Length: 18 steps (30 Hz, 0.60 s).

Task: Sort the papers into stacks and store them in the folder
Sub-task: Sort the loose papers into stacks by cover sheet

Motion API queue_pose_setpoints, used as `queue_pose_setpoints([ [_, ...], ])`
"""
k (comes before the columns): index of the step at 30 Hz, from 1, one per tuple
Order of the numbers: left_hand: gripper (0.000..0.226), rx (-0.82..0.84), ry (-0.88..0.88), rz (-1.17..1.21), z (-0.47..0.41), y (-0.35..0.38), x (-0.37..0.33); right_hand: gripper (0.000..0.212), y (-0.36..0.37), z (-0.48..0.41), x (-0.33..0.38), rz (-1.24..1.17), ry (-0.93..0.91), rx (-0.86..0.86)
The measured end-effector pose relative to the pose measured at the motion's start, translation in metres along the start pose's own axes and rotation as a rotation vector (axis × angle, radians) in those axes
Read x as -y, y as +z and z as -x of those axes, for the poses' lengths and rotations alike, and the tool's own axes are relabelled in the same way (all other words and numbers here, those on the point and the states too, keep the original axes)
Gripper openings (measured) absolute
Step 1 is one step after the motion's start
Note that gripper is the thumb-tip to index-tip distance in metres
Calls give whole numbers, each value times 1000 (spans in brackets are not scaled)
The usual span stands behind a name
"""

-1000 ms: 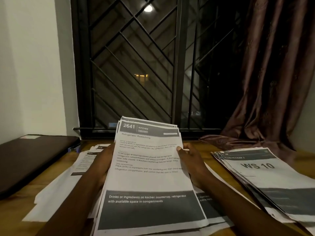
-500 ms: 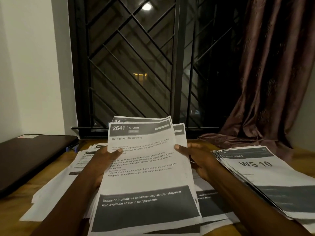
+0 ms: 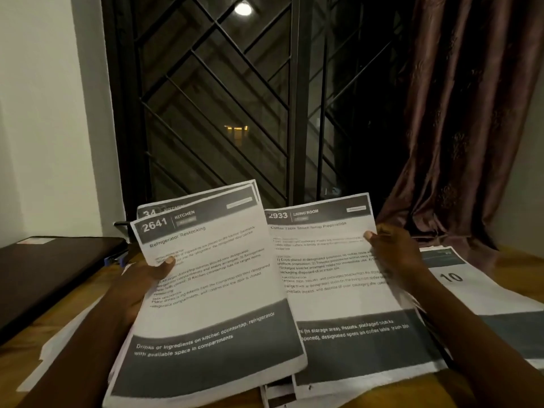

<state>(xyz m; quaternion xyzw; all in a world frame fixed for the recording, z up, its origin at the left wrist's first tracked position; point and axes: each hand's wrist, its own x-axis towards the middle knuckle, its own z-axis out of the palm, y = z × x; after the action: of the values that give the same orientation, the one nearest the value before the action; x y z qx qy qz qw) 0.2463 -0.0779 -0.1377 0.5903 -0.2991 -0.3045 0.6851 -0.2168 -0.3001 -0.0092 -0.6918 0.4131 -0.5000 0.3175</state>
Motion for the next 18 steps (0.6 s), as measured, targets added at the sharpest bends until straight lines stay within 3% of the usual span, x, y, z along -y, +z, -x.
queue_pose_setpoints([
  [5, 75, 128, 37, 129, 69, 60, -55, 18, 32, 20, -11, 468, -128, 195],
  [6, 73, 152, 48, 148, 82, 73, -65, 19, 38, 23, -17, 513, -102, 232],
  [8, 47, 233, 24, 232, 96, 90, -74, 23, 45, 25, -25, 567, -19, 266],
  [9, 42, 281, 7, 288, 101, 95, -77, 29, 46, 25, -23, 596, -17, 264],
  [10, 53, 309, -7, 307, 106, 100, -81, 35, 45, 26, -18, 604, -35, 244],
  [12, 87, 289, -14, 296, 111, 104, -85, 43, 43, 36, 4, 411, -94, 223],
  [15, 95, 290, -1, 288, 112, 107, -88, 35, 48, 72, 54, -254, 75, 566],
  [18, 108, 338, -22, 298, 116, 112, -87, 23, 64, 83, 64, -390, 140, 689],
])
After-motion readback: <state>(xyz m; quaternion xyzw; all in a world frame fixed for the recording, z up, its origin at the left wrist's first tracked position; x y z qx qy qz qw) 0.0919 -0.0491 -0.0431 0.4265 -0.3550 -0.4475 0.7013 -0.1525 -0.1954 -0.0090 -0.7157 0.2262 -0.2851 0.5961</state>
